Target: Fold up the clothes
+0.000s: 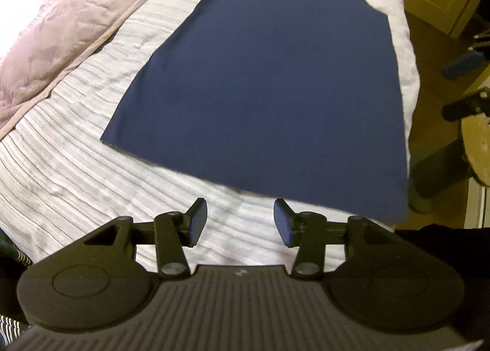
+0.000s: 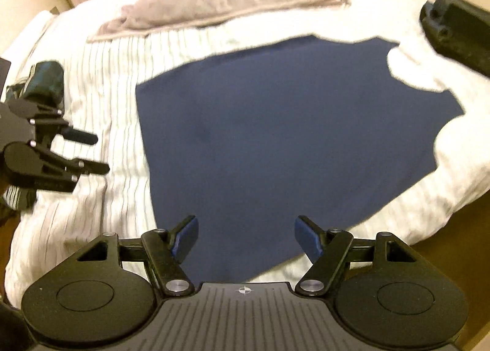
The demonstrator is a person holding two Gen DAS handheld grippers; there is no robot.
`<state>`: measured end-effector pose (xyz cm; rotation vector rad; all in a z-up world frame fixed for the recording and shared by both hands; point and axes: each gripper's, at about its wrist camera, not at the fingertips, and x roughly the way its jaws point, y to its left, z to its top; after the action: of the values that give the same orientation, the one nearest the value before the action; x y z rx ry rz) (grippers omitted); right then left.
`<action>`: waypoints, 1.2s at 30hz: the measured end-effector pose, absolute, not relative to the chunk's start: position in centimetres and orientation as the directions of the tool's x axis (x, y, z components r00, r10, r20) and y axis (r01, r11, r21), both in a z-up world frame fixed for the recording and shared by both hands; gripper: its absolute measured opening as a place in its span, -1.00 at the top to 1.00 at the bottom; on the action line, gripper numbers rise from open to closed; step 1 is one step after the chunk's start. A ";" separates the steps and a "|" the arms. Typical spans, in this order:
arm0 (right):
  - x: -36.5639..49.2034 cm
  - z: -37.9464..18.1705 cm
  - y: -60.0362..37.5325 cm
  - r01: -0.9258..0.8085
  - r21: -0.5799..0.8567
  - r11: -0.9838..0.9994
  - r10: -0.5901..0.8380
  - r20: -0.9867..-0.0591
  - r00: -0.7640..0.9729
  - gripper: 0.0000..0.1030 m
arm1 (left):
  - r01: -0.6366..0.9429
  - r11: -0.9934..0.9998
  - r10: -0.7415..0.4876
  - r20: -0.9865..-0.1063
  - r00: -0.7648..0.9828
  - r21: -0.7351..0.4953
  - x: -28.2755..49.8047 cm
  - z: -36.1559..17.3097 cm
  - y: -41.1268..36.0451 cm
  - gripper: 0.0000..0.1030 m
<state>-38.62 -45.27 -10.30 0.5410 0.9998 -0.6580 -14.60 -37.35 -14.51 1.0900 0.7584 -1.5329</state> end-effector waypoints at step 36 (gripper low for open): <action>-51.0 -7.2 -63.0 0.562 0.021 0.827 -0.219 -0.909 0.355 -0.94 | 0.914 0.404 -0.444 -0.880 0.171 -0.026 -30.0 -8.9 -43.9 -0.94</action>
<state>-50.97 -63.03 -7.21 0.3573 1.0990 -0.5179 -29.99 -43.90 -8.93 0.5978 0.9639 -1.0502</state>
